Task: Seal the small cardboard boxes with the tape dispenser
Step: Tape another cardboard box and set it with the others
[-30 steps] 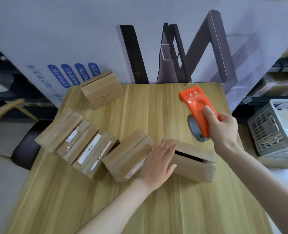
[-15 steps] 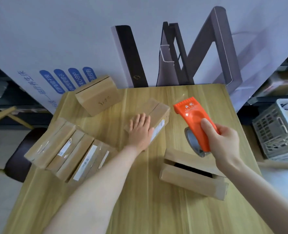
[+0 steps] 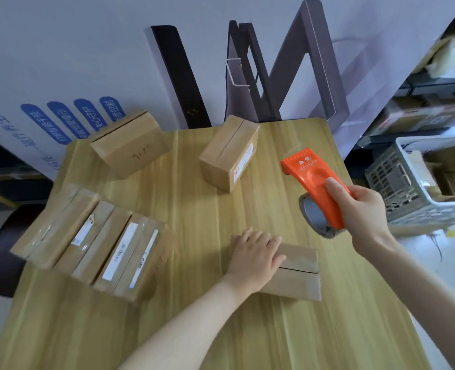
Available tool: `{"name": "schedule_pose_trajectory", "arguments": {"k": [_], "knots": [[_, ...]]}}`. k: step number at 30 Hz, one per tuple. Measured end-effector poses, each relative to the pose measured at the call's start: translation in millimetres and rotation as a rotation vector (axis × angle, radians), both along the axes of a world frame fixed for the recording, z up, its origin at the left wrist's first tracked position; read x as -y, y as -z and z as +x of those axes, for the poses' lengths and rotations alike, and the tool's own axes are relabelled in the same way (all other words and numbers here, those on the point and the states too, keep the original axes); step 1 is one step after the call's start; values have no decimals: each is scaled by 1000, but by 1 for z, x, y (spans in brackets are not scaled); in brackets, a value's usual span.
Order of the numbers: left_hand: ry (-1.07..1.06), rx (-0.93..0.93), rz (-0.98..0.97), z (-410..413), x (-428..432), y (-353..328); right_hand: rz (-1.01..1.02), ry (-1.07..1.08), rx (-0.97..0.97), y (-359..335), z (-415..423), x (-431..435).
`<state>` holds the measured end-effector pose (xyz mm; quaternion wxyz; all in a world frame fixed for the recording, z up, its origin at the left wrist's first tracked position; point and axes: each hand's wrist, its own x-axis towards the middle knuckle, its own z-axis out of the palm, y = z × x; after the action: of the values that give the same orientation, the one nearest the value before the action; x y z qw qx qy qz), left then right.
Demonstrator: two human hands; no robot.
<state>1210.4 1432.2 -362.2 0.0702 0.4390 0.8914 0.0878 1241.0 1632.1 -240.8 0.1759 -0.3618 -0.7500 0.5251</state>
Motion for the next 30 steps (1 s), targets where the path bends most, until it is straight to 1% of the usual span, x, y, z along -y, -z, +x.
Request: {"name": "schedule_pose_trajectory", "arguments": {"k": [3,5,6,7,8,10,11,12,14,15,16,17,18,21,23,25,28,30], "knots": [[-25,-21,11,5,37,3,-2,-160,89,1,22,1],[-34,12,12,7,45,-4,3,-236,143,0,35,5],[-75,52,40,8,44,-9,0,-271,161,-2,42,8],[-166,107,103,8,40,-15,-8,-309,173,-5,48,11],[-314,169,208,7,35,-22,-23,-348,182,-7,53,12],[-690,347,509,4,27,-44,-51,-423,198,-13,60,13],[-840,476,657,2,25,-58,-51,-457,206,-17,63,13],[-944,617,776,0,25,-72,-47,-487,213,-21,65,14],[-1036,912,921,-1,28,-97,-39,-529,223,-27,69,17],[-1040,1033,940,-1,31,-108,-30,-545,230,-30,70,19],[-1016,1104,937,0,34,-118,-4,-561,245,-32,70,21],[-974,1127,921,1,36,-124,44,-577,266,-35,71,23],[-926,1110,899,2,38,-128,103,-595,290,-37,71,26],[-804,946,782,8,41,-134,247,-649,339,-42,73,37],[-805,883,755,7,44,-131,291,-667,367,-45,74,45],[-854,906,789,4,51,-128,291,-665,371,-49,75,52],[-932,976,842,-3,66,-127,200,-659,334,-54,76,62],[-947,1045,826,-6,77,-124,193,-662,342,-54,76,72]]}}
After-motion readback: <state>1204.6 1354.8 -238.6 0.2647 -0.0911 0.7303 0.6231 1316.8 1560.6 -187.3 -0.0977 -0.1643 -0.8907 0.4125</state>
